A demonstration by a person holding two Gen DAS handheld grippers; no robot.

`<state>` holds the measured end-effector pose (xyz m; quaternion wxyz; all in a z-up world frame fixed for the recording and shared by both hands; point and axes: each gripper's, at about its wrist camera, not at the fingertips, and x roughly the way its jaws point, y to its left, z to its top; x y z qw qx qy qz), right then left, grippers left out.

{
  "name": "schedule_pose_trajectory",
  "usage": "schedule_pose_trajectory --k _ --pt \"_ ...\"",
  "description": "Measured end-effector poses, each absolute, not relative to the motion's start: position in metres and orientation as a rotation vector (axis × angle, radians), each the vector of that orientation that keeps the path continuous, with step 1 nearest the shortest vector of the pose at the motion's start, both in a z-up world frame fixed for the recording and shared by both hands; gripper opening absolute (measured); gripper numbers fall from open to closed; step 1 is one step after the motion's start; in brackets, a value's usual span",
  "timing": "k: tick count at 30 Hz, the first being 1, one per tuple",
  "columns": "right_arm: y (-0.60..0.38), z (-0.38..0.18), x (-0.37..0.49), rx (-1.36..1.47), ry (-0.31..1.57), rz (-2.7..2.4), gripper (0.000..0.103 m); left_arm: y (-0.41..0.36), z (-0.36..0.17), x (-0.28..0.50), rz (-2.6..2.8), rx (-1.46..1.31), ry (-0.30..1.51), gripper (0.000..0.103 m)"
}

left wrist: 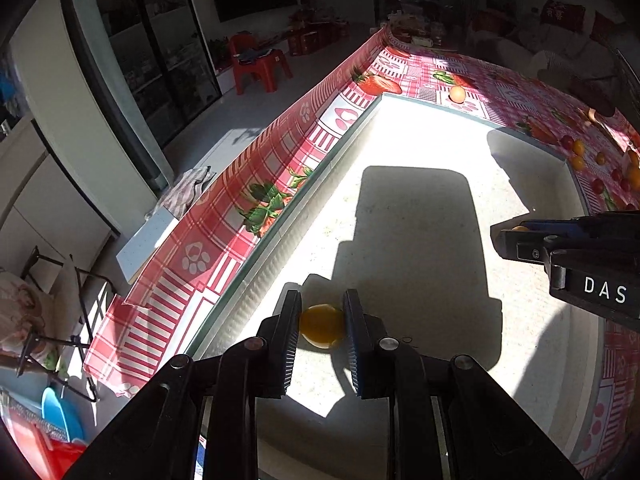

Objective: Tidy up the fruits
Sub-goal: 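Carry both held fruits over the white tray, then open both tools to drop the fruits into the white tray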

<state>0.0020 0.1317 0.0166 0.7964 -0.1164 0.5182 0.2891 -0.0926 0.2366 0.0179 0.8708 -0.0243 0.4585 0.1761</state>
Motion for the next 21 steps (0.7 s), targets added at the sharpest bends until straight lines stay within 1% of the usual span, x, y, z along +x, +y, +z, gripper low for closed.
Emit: schedule_pose_trajectory --k 2,4,8,9,10,11,12,13,14,15,21 --pt "0.133 0.016 0.005 -0.241 1.122 0.633 0.029 0.236 0.018 -0.093 0.369 -0.049 0.958 0.023" --pt "0.130 0.019 0.006 -0.227 1.123 0.633 0.050 0.236 0.018 -0.092 0.369 -0.052 0.960 0.023" --pt "0.118 0.034 0.004 -0.171 1.081 0.664 0.065 0.236 0.019 -0.094 0.365 -0.056 0.961 0.023" --pt "0.113 0.038 0.002 -0.158 1.065 0.670 0.073 0.235 0.019 -0.094 0.362 -0.058 0.961 0.023" --pt "0.106 0.043 0.000 -0.145 1.048 0.671 0.078 0.235 0.019 -0.095 0.358 -0.059 0.961 0.024" --pt "0.100 0.047 -0.002 -0.136 1.034 0.666 0.079 0.235 0.019 -0.095 0.354 -0.063 0.960 0.034" --pt "0.092 0.050 -0.004 -0.127 1.027 0.661 0.079 0.234 0.020 -0.097 0.350 -0.068 0.949 0.068" --pt "0.085 0.053 -0.005 -0.117 1.023 0.655 0.079 0.233 0.024 -0.101 0.355 -0.070 0.918 0.082" --pt "0.077 0.055 -0.007 -0.108 1.019 0.646 0.079 0.232 0.028 -0.105 0.360 -0.066 0.877 0.087" --pt "0.069 0.057 -0.008 -0.100 1.015 0.635 0.079 0.230 0.032 -0.108 0.355 -0.060 0.853 0.087" --pt "0.019 0.065 -0.016 -0.056 0.998 0.560 0.079 0.218 0.041 -0.105 0.320 -0.034 0.863 0.087"
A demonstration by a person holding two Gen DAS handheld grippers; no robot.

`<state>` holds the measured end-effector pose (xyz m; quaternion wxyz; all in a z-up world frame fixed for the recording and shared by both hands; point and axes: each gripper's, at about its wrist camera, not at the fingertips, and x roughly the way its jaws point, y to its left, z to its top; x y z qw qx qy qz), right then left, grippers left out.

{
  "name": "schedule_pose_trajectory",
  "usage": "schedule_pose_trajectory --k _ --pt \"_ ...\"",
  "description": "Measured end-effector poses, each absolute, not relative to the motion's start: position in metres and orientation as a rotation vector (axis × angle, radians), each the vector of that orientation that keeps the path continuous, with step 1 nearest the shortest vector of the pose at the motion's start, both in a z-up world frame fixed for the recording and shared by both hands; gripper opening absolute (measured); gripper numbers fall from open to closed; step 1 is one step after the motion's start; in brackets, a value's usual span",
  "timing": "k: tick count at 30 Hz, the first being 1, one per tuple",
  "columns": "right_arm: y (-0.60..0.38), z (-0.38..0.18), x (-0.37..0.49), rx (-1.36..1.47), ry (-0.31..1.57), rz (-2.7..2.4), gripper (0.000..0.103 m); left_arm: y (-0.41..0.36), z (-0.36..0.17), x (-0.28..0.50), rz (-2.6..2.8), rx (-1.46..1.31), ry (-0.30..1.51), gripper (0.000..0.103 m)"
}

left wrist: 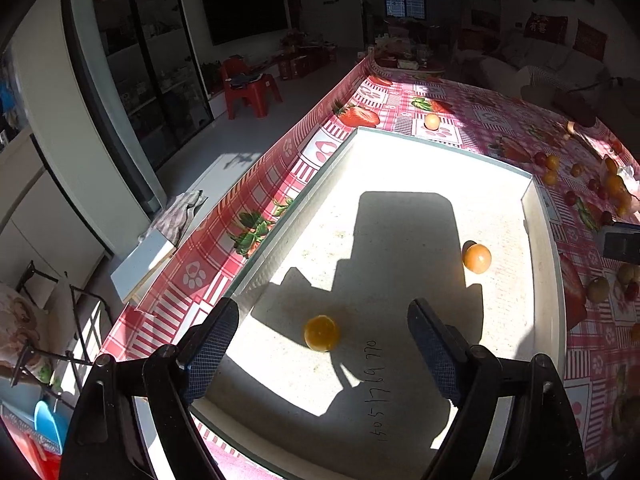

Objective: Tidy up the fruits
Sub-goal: 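Open both tools to drop the fruits into the white tray, then grasp a brown kiwi with the left tool while the right tool grasps a yellow-green fruit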

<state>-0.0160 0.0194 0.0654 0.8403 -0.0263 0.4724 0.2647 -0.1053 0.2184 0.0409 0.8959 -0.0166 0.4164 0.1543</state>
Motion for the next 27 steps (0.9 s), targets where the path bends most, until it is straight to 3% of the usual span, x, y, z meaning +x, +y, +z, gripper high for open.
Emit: schedule_pose_trajectory --k 12,27 --pt "-0.083 0.054 -0.036 0.025 1.031 0.374 0.079 0.130 0.068 -0.101 0.116 0.021 0.838 0.087" --pt "-0.172 0.026 -0.045 0.053 1.058 0.203 0.079 0.023 0.042 -0.062 -0.060 0.133 0.899 0.087"
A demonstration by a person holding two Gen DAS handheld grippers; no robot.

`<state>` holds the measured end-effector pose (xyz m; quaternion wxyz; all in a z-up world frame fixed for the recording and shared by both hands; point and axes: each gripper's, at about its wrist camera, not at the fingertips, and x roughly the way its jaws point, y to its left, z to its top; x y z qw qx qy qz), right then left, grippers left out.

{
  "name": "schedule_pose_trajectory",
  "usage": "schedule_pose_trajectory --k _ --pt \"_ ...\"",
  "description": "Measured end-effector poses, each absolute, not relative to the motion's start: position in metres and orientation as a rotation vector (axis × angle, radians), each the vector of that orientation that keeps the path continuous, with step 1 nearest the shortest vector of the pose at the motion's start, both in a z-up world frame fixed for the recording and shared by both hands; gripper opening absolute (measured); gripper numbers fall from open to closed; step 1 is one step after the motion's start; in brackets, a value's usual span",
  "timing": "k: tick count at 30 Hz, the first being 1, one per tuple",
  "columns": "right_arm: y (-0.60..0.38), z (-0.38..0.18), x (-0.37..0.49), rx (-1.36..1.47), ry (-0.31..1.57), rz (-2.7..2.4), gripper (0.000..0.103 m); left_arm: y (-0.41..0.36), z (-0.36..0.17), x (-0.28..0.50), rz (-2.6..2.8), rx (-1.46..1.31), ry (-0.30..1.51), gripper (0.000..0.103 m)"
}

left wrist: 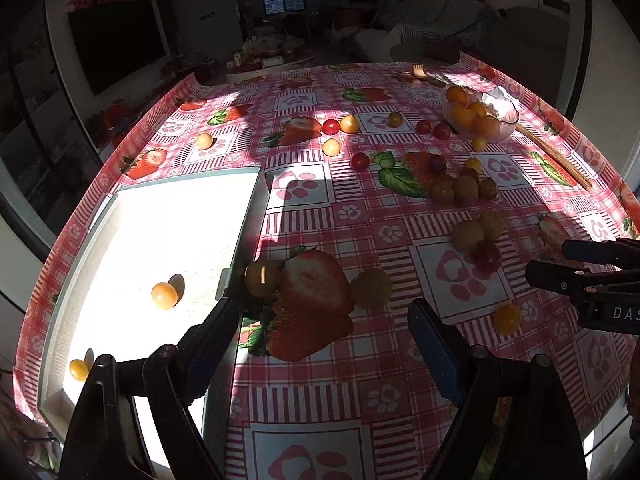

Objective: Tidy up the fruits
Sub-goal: 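Grasp a brown kiwi with the left tool while the right tool grasps a yellow-green fruit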

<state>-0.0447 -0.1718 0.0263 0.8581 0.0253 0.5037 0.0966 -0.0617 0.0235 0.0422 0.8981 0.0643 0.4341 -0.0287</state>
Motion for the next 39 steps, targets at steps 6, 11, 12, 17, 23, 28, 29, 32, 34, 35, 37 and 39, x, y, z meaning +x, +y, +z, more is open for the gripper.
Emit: schedule_pose_trajectory --k 6,11,12,17,23,28,29,32,34,35,37,39 --pt "-0.176 0.016 -0.032 0.045 1.059 0.207 0.077 0.006 0.030 -0.048 -0.069 0.191 0.909 0.087" --pt "-0.160 0.014 -0.021 -0.041 1.033 0.255 0.071 0.001 0.020 -0.038 -0.076 0.201 0.935 0.077" --pt "-0.157 0.013 -0.018 -0.051 1.030 0.266 0.070 0.000 0.018 -0.035 -0.079 0.199 0.948 0.071" --pt "-0.144 0.012 -0.006 -0.089 1.014 0.289 0.069 0.000 0.015 -0.029 -0.083 0.169 0.956 0.071" --pt "-0.139 0.012 0.001 -0.107 1.004 0.286 0.056 -0.001 0.015 -0.025 -0.105 0.132 0.964 0.054" --pt "-0.141 0.014 0.004 -0.092 1.004 0.288 0.029 -0.002 0.016 -0.026 -0.129 0.099 0.972 0.030" --pt "-0.142 0.014 0.004 -0.078 1.004 0.291 0.029 -0.001 0.016 -0.027 -0.128 0.094 0.974 0.030" --pt "-0.148 0.015 0.003 -0.039 1.014 0.295 0.029 0.003 0.019 -0.032 -0.131 0.073 0.976 0.030" --pt "-0.152 0.016 0.001 -0.009 1.023 0.298 0.030 0.005 0.023 -0.037 -0.132 0.067 0.966 0.030" --pt "-0.154 0.016 -0.001 0.004 1.028 0.299 0.030 0.007 0.025 -0.039 -0.132 0.064 0.960 0.030" --pt "-0.158 0.018 -0.003 0.027 1.034 0.300 0.030 0.011 0.031 -0.044 -0.131 0.052 0.949 0.030" --pt "-0.161 0.019 -0.007 0.046 1.038 0.305 0.030 0.015 0.037 -0.049 -0.127 0.034 0.941 0.030"
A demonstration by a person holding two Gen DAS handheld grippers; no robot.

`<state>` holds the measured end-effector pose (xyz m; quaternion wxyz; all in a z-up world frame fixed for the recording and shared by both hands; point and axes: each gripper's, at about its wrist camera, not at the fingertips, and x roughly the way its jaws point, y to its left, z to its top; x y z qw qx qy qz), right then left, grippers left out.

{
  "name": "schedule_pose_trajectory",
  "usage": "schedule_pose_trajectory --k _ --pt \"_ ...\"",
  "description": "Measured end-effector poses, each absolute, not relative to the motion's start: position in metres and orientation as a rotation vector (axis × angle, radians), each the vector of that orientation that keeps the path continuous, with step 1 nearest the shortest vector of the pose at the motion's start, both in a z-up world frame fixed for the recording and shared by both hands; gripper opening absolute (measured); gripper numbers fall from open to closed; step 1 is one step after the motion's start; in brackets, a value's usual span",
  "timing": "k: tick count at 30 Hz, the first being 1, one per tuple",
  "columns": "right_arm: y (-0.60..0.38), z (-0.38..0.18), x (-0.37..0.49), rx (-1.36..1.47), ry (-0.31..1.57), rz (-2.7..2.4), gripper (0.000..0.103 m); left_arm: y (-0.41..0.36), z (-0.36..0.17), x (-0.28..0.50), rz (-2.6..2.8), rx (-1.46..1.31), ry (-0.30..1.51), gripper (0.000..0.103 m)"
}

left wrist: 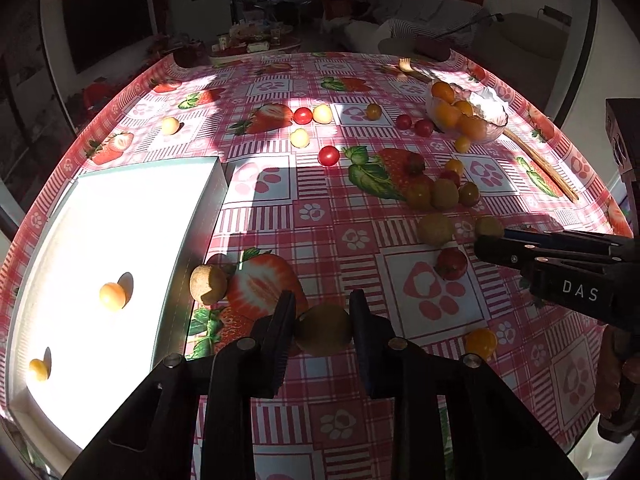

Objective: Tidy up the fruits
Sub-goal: 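Grasp a brown kiwi with the left tool while the right tool grasps a yellow-green fruit, then carry both held fruits over the white tray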

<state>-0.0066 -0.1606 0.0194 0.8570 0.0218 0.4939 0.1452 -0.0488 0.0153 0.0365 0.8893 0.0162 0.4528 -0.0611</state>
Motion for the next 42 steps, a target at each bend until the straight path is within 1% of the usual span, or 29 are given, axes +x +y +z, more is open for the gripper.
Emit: schedule_pose_trajectory --k 9,22,34,42 --pt "-0.158 0.032 -0.018 0.076 1.035 0.327 0.030 0.040 0.056 -0.070 -0.084 -0.009 0.897 0.030" --pt "-0.123 0.053 -0.025 0.019 1.013 0.382 0.030 0.093 0.067 -0.096 0.014 -0.050 0.860 0.030" --pt "-0.041 0.073 -0.032 -0.062 1.004 0.527 0.030 0.170 0.055 -0.123 0.171 -0.075 0.877 0.030" --pt "0.031 0.070 -0.040 -0.129 1.030 0.642 0.030 0.206 0.038 -0.129 0.243 -0.112 0.903 0.030"
